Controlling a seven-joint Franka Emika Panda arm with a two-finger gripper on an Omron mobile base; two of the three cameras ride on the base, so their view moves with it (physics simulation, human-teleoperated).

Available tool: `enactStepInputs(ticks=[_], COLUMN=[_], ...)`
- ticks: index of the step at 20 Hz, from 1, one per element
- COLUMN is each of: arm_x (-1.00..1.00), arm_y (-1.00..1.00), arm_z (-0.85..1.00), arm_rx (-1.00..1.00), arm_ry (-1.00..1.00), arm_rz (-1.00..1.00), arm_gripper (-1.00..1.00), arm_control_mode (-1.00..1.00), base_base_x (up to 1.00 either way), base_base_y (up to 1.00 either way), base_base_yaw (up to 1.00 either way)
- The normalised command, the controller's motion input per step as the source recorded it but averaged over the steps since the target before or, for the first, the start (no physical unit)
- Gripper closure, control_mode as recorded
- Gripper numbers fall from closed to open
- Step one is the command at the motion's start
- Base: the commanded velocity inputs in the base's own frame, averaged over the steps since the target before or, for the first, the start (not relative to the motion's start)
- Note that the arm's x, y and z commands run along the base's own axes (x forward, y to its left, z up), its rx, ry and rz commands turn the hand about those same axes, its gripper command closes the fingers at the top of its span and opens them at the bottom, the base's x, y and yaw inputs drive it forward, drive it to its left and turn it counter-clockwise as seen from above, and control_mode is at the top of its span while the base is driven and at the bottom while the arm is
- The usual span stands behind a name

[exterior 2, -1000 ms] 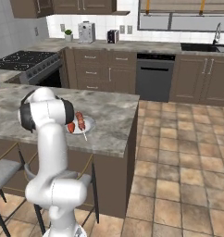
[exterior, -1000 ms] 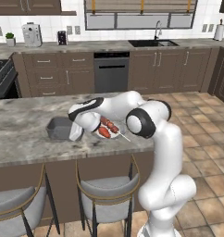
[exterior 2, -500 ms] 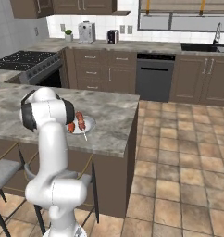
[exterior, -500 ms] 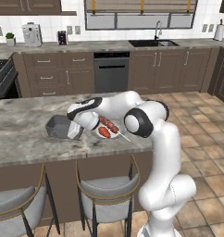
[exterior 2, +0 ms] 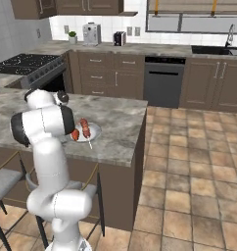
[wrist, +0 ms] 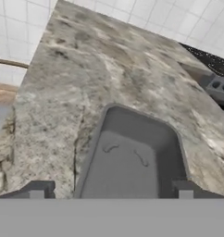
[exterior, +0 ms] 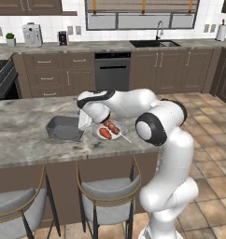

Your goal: Retrieve the tupperware and aluminum foil from the cabinet and place them on the dining counter near the plate with kebab skewer and sweet potato to prepare for storing leftovers.

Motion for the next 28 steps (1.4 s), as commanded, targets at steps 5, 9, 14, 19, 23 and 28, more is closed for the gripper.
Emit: enactStepInputs(ticks=[5, 9, 14, 19, 23, 28], arm_x=[-0.59, -0.62, -0.59, -0.46, -0.57, -0.76], arm_y=[-0.24, -0.33, -0.93, -1.00, -1.00, -0.89], arm_z=[0.98, 0.98, 0.92, 0.92, 0.98, 0.96], arm_rx=[-0.01, -0.08, -0.03, -0.04, -0.02, 0.00], arm_ry=[-0.22, 0.01, 0.08, 0.25, 0.33, 0.19], arm_rz=[-0.01, -0.20, -0.30, -0.33, -0.37, -0.41], arm_gripper=[-1.00, -1.00, -1.00, -1.00, -1.00, -1.00], arm_control_mode=[-1.00, -1.00, -1.00, -1.00, -1.00, -1.00], base_base_x=[0.00, 0.00, 0.00, 0.00, 0.00, 0.00], base_base_y=[0.00, 0.00, 0.00, 0.00, 0.00, 0.00], base_base_yaw=[0.00, 0.00, 0.00, 0.00, 0.00, 0.00])
